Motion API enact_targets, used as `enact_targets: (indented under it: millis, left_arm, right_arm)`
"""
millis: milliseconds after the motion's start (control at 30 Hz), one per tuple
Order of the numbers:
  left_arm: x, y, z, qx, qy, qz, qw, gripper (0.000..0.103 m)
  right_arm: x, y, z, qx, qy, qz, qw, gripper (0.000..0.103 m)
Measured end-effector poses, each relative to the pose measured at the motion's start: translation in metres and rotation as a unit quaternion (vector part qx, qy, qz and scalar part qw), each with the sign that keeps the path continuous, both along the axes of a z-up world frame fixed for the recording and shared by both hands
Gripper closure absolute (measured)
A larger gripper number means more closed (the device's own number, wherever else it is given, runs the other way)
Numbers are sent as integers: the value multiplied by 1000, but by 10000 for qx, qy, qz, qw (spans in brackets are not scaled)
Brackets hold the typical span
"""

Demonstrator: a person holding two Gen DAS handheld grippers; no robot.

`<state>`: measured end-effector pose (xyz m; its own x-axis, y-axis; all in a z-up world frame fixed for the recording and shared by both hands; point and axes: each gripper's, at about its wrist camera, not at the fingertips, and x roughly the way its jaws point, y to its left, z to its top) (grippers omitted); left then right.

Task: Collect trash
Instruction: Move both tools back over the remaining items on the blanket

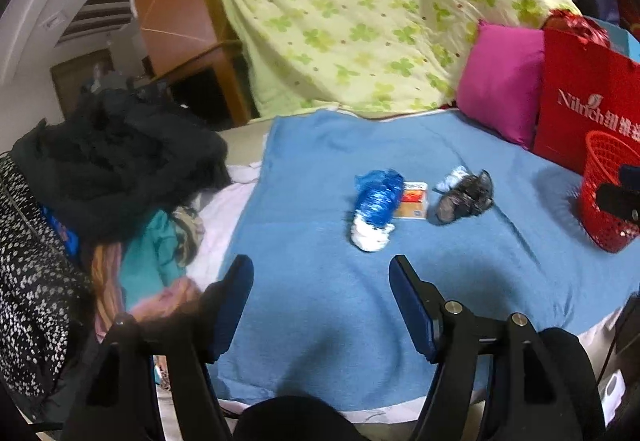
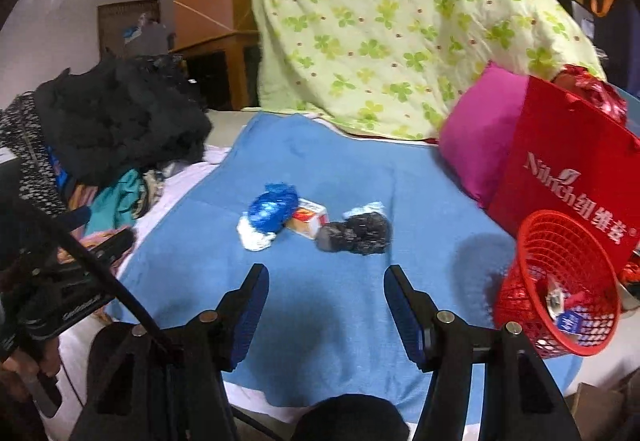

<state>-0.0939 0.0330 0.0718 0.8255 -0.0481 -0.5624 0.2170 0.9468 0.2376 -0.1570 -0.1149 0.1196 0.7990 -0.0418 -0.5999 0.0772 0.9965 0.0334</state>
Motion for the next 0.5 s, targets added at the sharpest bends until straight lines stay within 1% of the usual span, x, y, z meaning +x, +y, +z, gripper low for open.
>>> enact_targets:
  millis: [200,500]
  left_arm:
    - [-1,-26,-7,116,105,-229,9996,32]
    - [-9,-56,-9,290,124,-538,9981,32]
  right_arm:
    - [-4,-29,-8,117,49,-359,9993,39]
    - [-14,-57,-15,323,32,-593,9977,39]
